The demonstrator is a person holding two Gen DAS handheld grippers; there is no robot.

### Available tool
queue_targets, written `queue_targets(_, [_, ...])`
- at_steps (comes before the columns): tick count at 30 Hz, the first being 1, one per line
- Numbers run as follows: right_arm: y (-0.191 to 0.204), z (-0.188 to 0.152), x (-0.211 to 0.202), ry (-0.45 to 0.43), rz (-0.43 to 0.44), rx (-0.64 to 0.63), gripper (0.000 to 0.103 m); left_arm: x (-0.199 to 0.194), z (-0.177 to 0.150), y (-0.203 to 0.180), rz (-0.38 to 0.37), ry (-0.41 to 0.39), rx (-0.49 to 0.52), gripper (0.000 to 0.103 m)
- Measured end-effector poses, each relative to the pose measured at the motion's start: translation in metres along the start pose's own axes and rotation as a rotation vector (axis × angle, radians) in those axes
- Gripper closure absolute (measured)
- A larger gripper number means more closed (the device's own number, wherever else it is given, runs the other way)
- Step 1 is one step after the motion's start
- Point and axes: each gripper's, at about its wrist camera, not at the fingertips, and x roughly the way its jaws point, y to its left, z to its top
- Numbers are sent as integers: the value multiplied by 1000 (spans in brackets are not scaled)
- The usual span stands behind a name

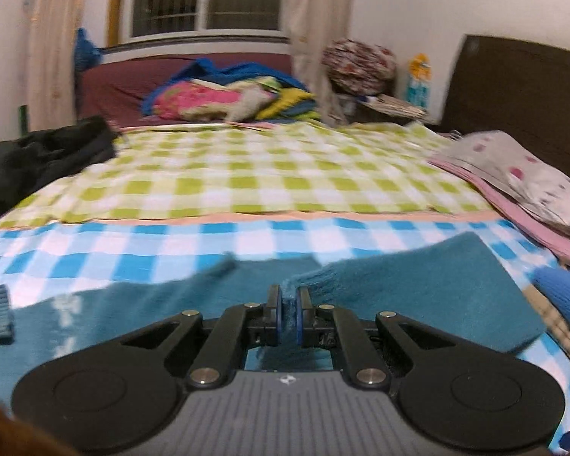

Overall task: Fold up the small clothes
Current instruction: 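Carry the sleeve across the sweater body with the left gripper and release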

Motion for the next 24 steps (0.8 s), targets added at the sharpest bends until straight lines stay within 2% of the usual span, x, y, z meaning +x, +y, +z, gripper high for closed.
queue_targets(5, [42, 12, 13, -22, 14, -113, 64, 4, -5, 43, 64, -1, -56, 89])
queue_targets(9, [70, 17, 31, 9, 39, -148, 64, 15, -8, 76, 123, 8, -72, 89])
queue_targets(12, [90, 16, 43, 31, 52, -187, 64, 24, -13, 96, 138, 23, -89, 89])
queue_targets(19, [132, 16, 70, 64, 83, -277, 64, 42, -26, 112, 140, 54, -63, 88])
queue_targets(21, [141, 16, 74, 69, 91, -296, 64, 44, -27, 112, 154, 54, -54, 82])
queue_targets(24, [152, 12, 76, 80, 101, -323, 63, 44, -28, 117, 173, 49, -67, 80])
